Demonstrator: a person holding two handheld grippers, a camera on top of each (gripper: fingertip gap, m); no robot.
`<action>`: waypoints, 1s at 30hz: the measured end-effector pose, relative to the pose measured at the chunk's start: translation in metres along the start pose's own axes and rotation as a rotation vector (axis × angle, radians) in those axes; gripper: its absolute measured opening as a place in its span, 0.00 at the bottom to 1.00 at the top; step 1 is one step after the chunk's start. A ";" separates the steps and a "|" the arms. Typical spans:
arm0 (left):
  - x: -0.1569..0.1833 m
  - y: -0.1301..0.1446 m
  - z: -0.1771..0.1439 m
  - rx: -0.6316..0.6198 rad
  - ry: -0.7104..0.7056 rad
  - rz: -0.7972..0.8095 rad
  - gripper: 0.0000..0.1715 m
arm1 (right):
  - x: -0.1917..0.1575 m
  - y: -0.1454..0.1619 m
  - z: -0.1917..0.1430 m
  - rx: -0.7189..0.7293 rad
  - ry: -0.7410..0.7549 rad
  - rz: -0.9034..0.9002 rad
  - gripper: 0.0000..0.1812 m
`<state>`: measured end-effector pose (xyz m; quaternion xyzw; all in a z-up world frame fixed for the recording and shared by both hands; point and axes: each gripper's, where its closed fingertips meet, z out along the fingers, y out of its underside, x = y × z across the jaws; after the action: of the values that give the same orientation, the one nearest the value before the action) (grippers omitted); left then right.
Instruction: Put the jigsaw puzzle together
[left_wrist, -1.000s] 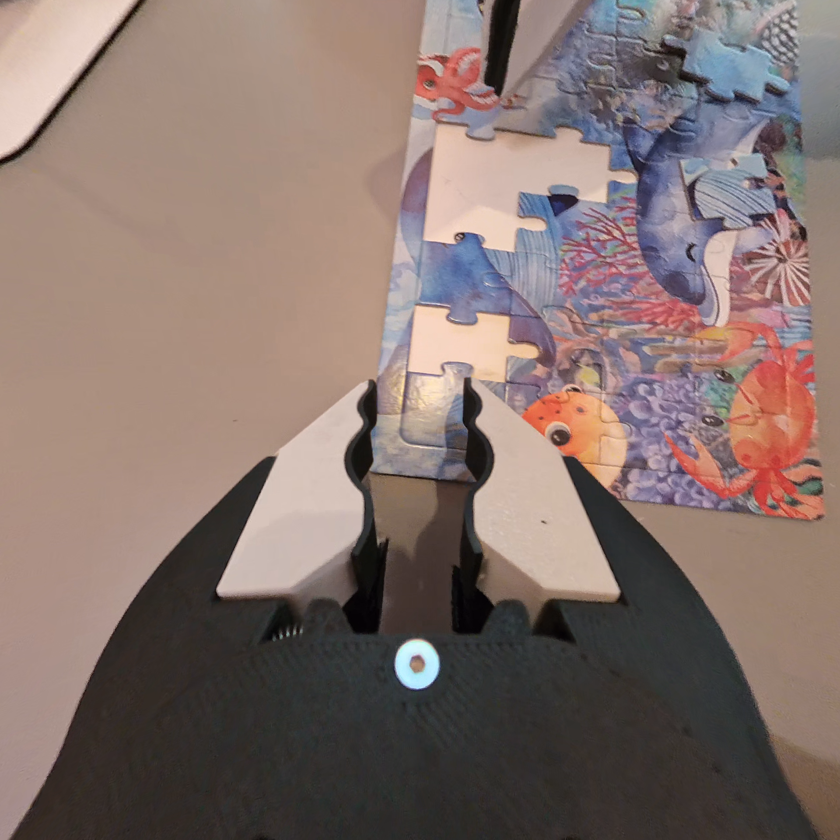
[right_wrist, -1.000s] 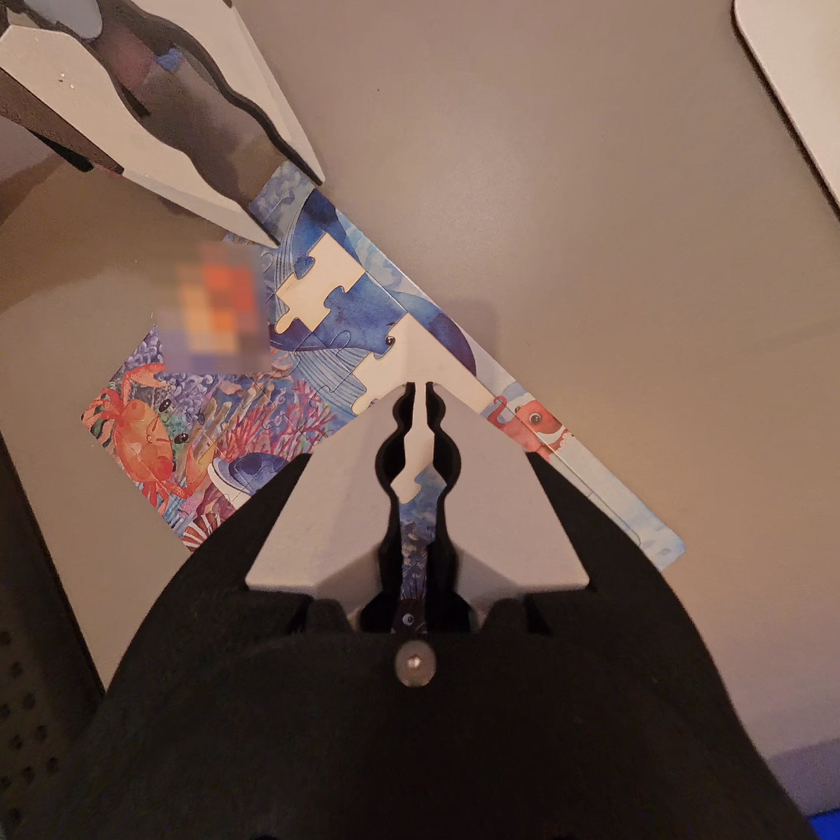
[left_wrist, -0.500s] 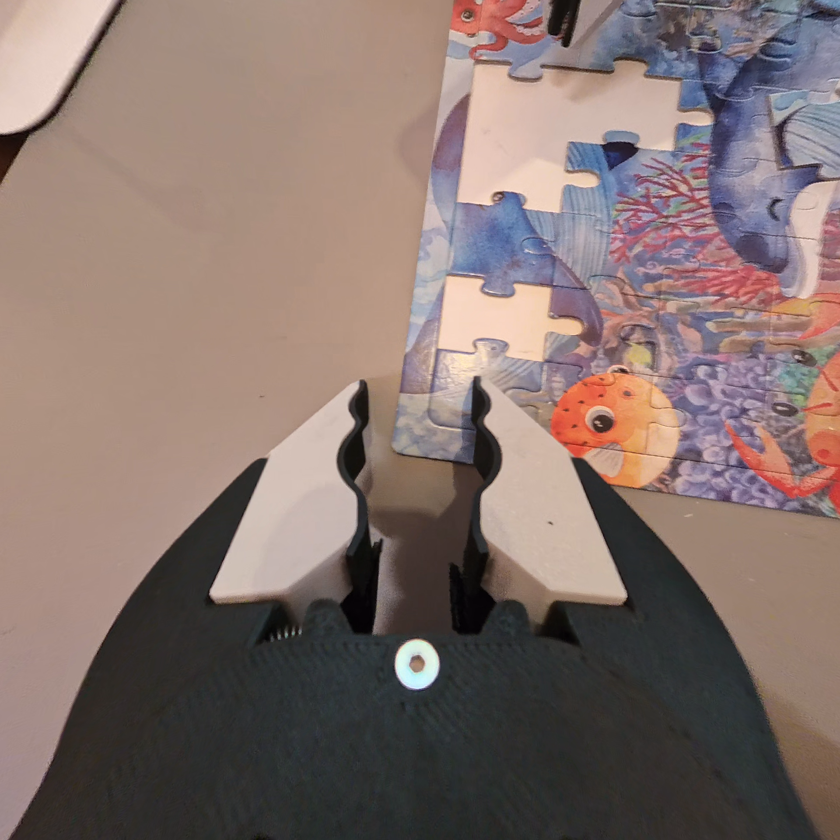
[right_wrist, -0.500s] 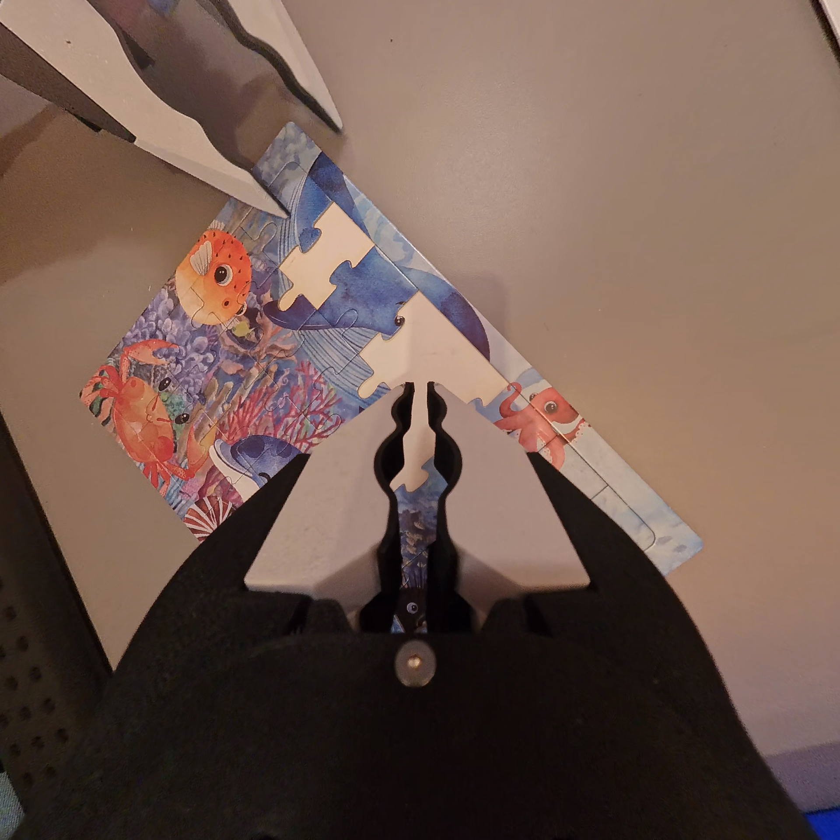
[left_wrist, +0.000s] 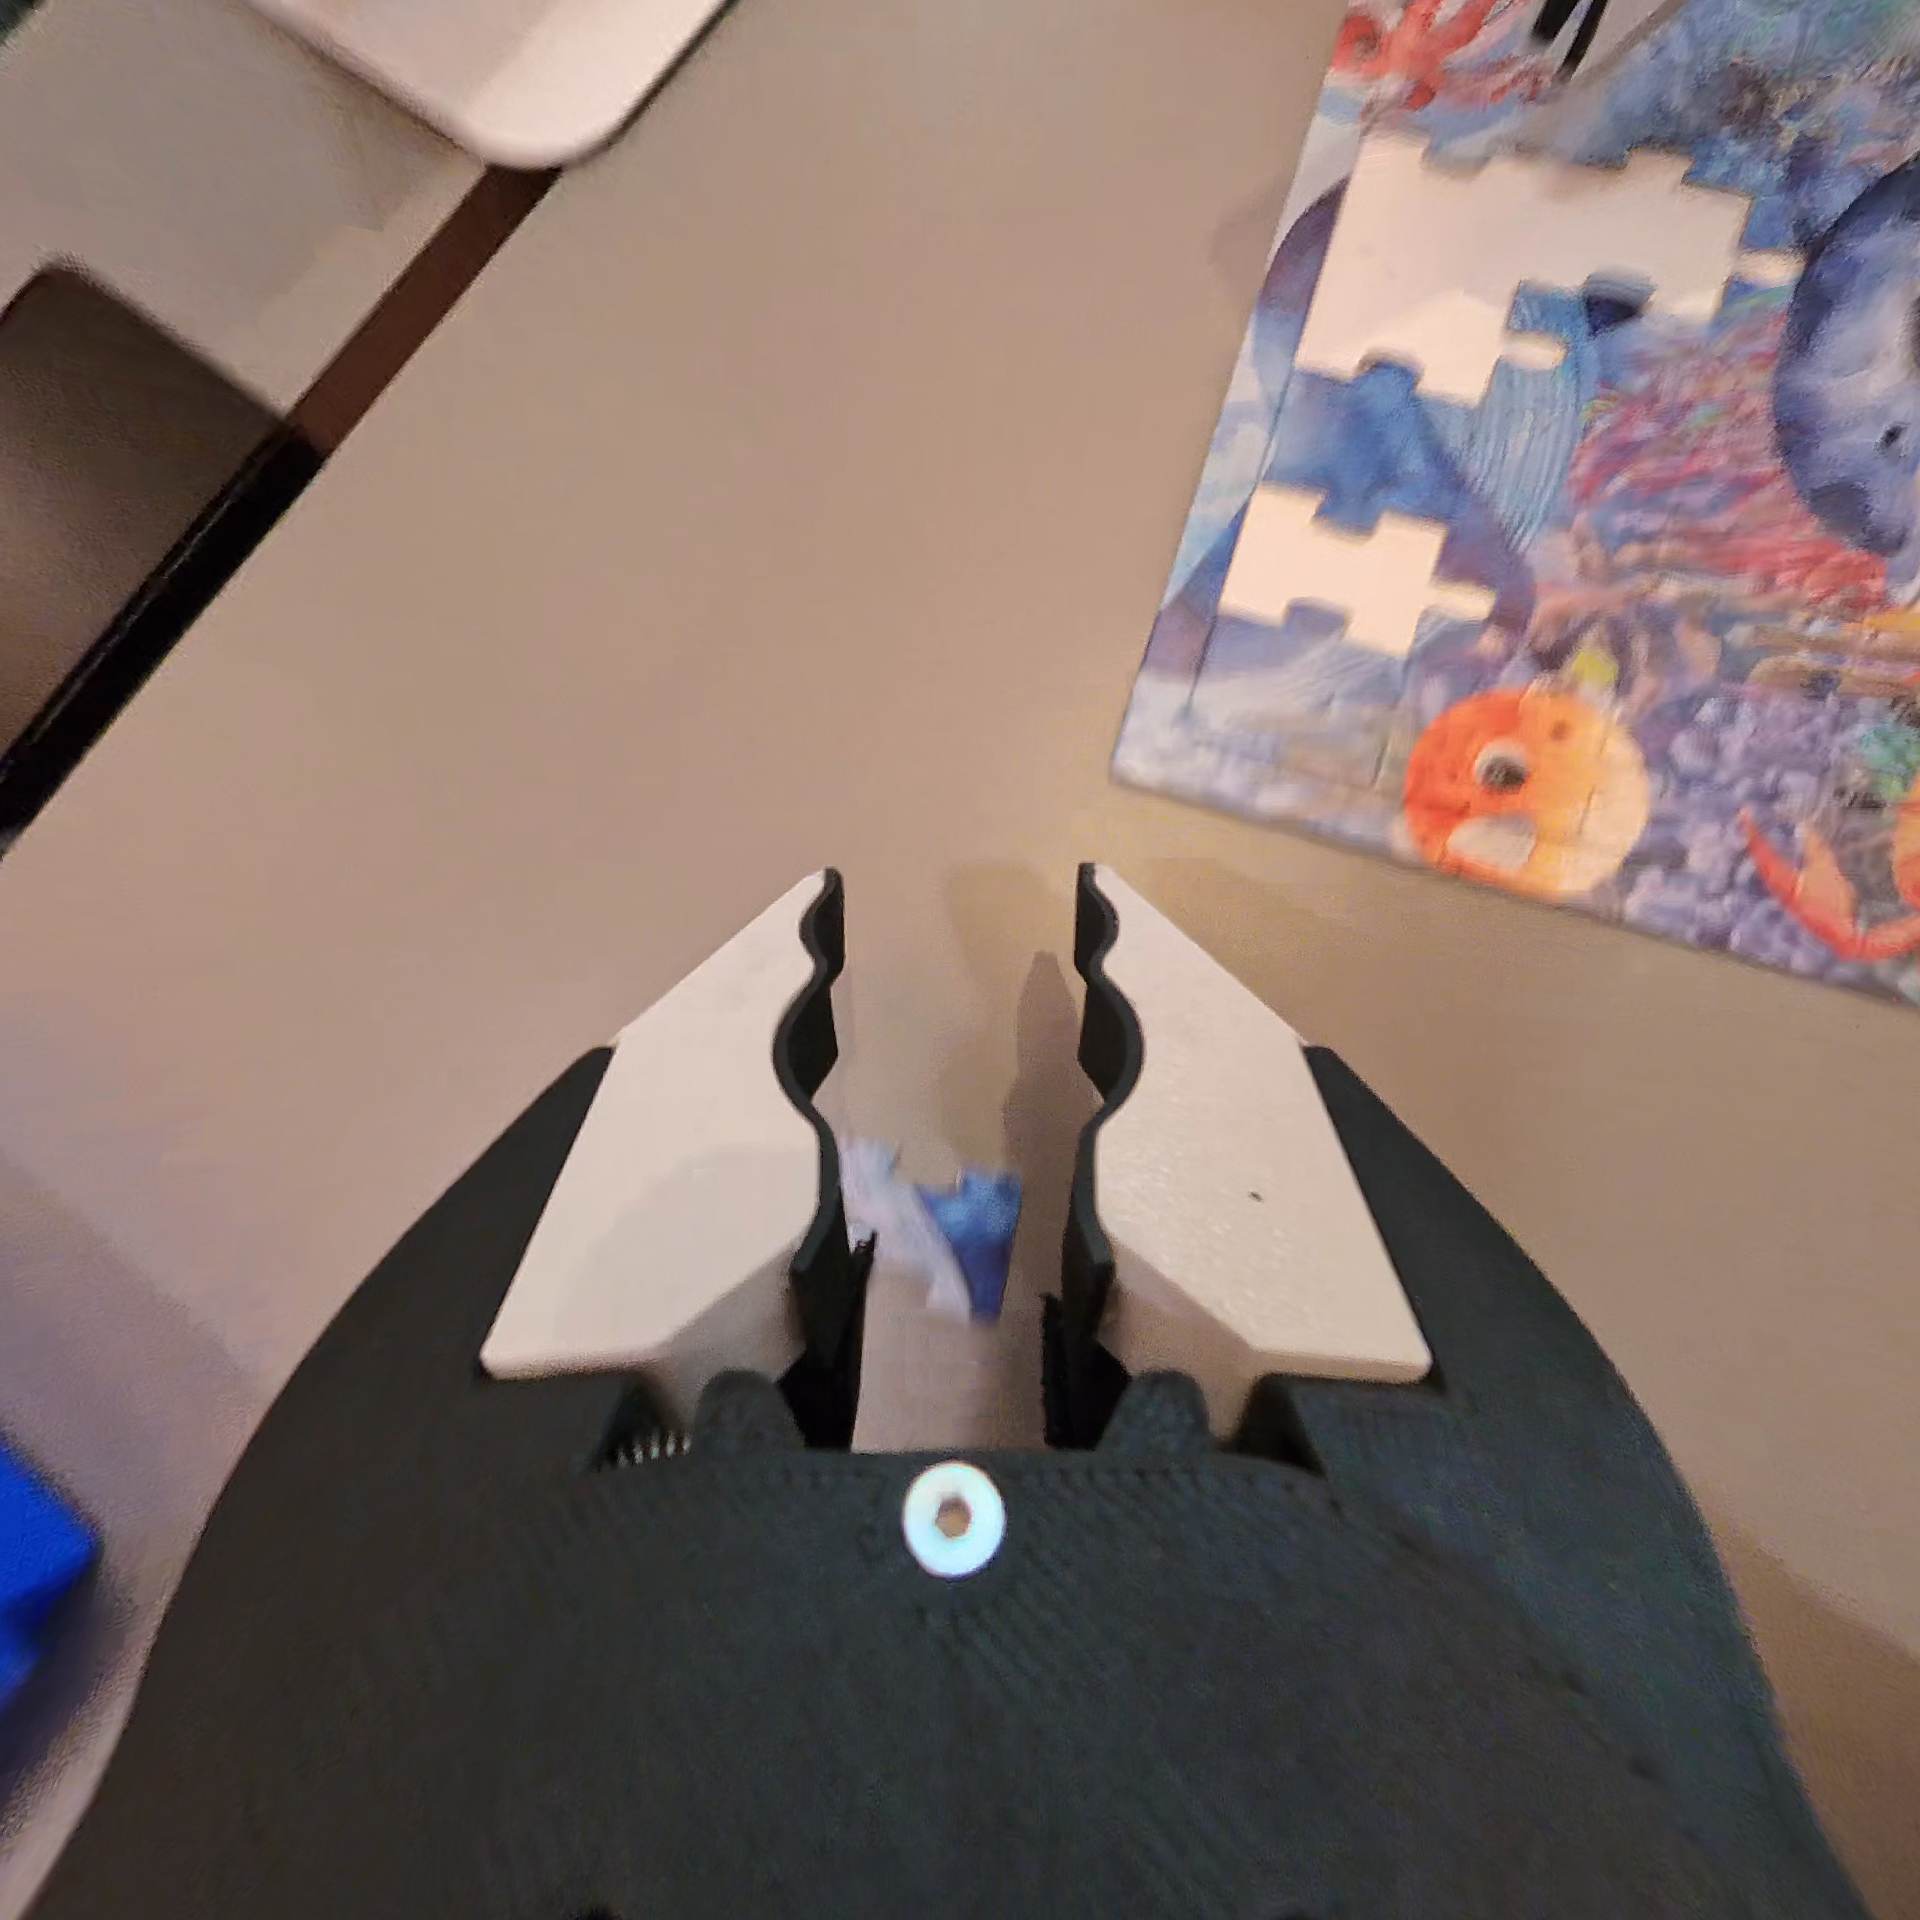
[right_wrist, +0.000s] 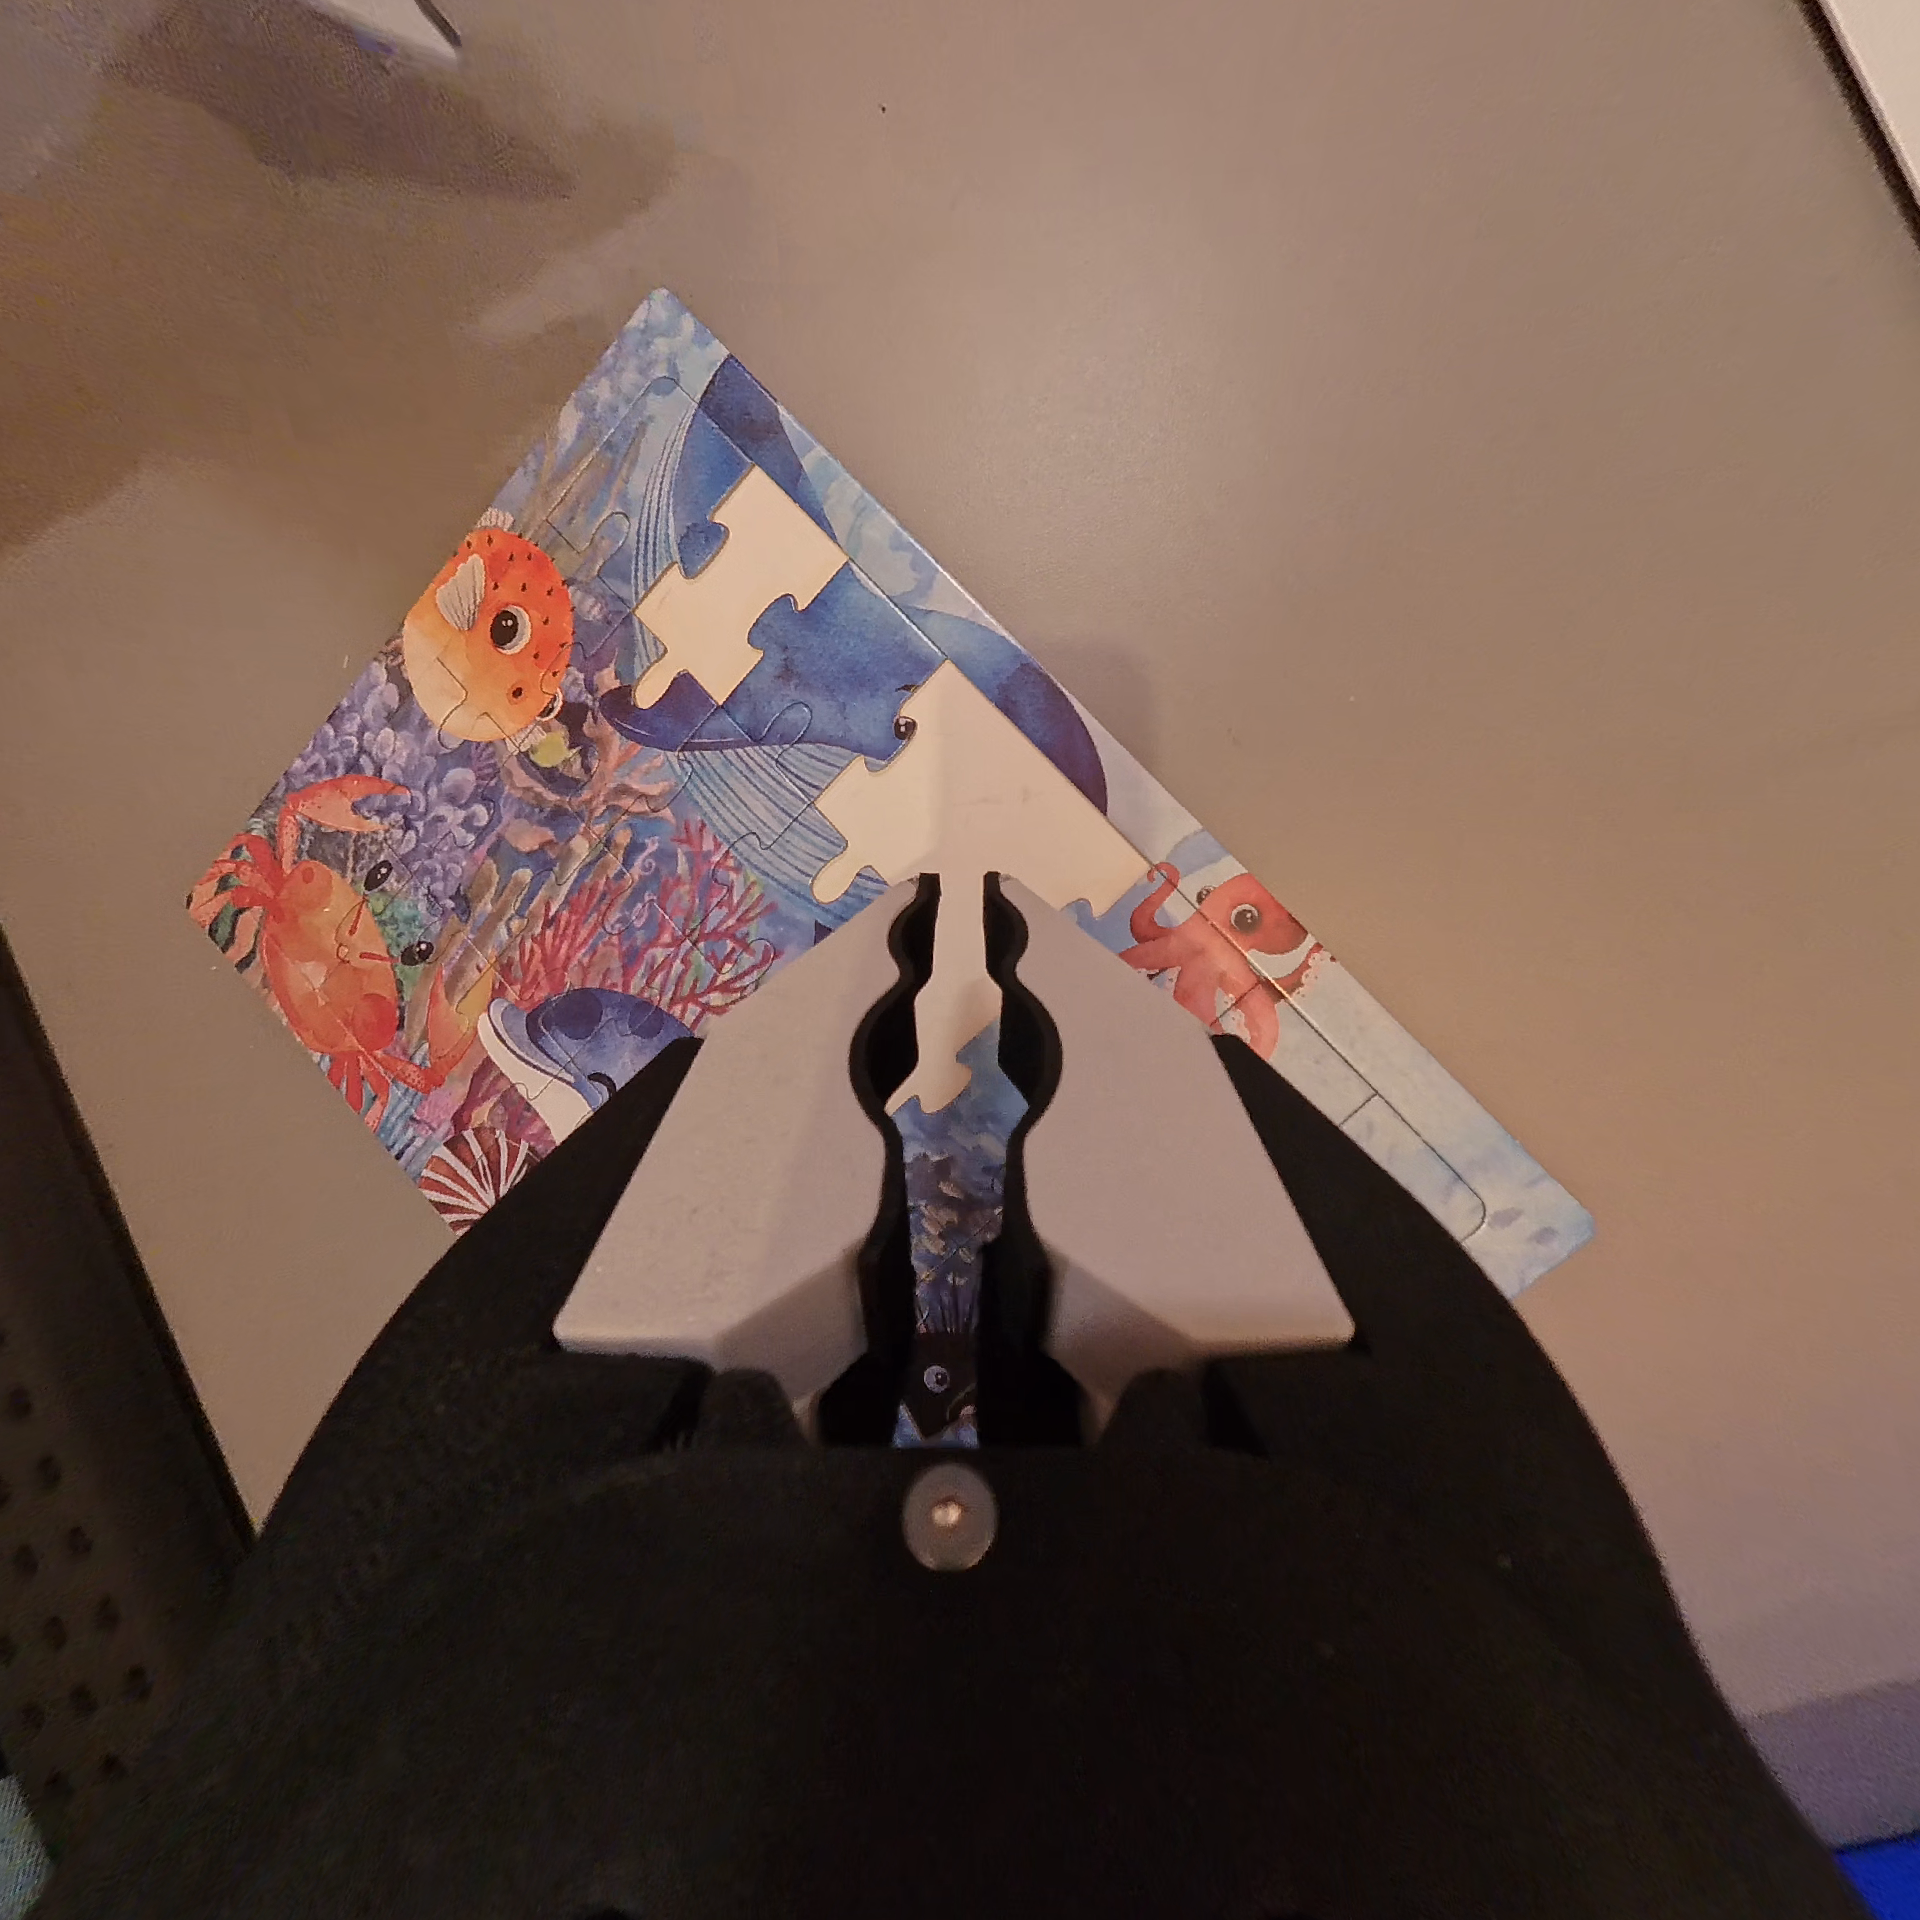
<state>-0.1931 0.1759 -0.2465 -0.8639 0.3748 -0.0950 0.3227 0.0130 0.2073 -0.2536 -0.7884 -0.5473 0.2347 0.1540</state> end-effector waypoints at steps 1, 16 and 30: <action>-0.004 0.013 -0.008 -0.036 -0.011 -0.012 0.26 | 0.000 0.000 0.000 0.001 -0.002 0.001 0.04; -0.006 0.087 -0.014 -0.260 0.020 -0.069 0.31 | -0.001 0.004 0.001 -0.008 -0.009 0.000 0.05; 0.001 0.061 -0.012 -0.164 0.041 -0.003 0.27 | 0.003 0.003 -0.010 0.023 0.000 0.010 0.05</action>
<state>-0.2335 0.1378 -0.2756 -0.8859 0.3866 -0.0819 0.2429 0.0212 0.2098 -0.2474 -0.7892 -0.5408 0.2420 0.1620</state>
